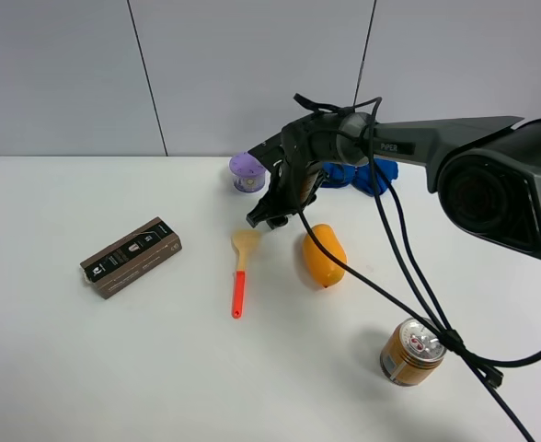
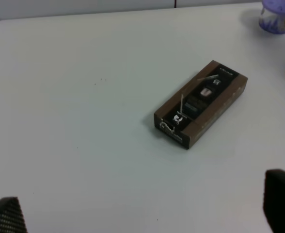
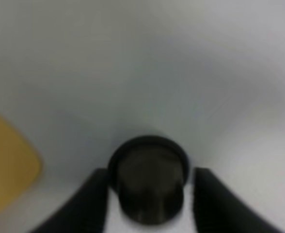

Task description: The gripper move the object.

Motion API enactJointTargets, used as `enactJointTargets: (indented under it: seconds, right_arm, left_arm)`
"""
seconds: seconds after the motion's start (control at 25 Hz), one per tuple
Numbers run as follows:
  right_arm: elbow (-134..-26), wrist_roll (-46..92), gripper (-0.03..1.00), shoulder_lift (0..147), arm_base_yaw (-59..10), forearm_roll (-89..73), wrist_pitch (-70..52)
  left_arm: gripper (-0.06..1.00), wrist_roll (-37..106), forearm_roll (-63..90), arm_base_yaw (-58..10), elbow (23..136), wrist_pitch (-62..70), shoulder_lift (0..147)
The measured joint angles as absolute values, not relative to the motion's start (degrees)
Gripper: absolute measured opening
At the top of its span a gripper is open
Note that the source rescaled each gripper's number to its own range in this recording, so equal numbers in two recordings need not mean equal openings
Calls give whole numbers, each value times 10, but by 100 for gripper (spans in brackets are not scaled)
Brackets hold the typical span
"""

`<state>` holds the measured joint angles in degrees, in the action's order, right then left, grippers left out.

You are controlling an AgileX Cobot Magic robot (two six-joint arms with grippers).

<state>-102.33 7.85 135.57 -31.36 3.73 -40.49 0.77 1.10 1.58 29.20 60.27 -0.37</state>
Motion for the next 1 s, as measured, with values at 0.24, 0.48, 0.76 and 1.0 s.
enactJointTargets:
  seconds: [0.24,0.48,0.76,1.0]
  right_arm:
    - [-1023,63,97,1356,-314,41,-405]
    - [-1023,57,100,1352,-314,41,-417]
    - [-1023,57,100,1266,-314,41,-497]
    - [-1023,57,100,1134,-314,41,-566]
  left_arm:
    - [100,8,11,16,292,603,-4]
    - [100,8,11,16,292,603,-4]
    - [100,8,11,16,292,603,-4]
    - [100,8,11,16,292,603,-4]
